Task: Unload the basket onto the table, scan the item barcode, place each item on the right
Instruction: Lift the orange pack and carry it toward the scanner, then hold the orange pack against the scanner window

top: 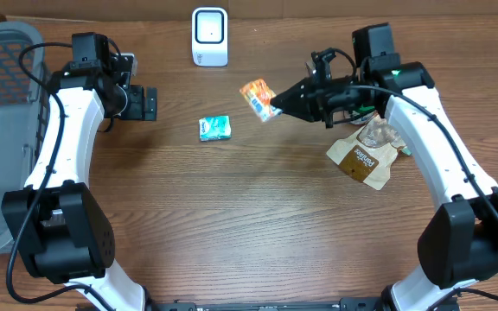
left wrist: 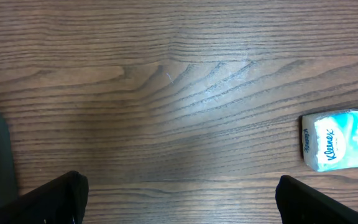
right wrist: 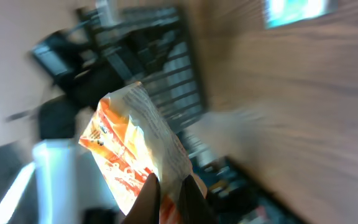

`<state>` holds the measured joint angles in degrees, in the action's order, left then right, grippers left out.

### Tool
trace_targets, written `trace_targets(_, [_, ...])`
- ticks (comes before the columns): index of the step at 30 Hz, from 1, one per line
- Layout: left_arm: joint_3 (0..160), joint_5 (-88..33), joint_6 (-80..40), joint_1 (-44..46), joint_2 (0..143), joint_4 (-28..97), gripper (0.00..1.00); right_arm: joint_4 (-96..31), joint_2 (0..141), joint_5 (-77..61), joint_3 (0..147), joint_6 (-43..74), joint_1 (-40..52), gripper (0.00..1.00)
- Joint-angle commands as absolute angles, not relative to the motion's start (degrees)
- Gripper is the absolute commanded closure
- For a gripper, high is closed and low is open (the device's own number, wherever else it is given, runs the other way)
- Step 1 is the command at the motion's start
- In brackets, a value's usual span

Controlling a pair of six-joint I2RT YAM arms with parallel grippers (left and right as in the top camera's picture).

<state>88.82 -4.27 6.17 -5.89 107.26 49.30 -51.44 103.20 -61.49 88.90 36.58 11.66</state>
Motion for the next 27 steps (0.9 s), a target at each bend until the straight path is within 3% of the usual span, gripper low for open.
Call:
trace_targets(1, [89.3,-4.9,6.9,-6.1,106.8,49.2,0.0,-52.5,103.2,-49.5,89.6,31.0,13.0,0.96])
trace_targets(7, [89.4,-4.9,6.9,-6.0,106.8,49.2,0.01,-59.1,103.3,-37.0,97.0,28.1,15.6,0.96])
trace_targets(14, [89.4,-4.9,6.9,-6.0,106.8,49.2,0.0,-65.8,107.0,-18.4,117.9,25.8,18.8,0.96])
trace_targets(21, [89.4,-4.9,6.9,-6.0,106.8,49.2,0.01,-46.8,111.5,9.3,122.2,16.3,25.4,0.96])
trace_targets(27, [89.3,-4.9,6.9,-6.0,106.8,49.2,0.01,-26.3,120.6,19.1,122.2,7.5,28.8,0.96])
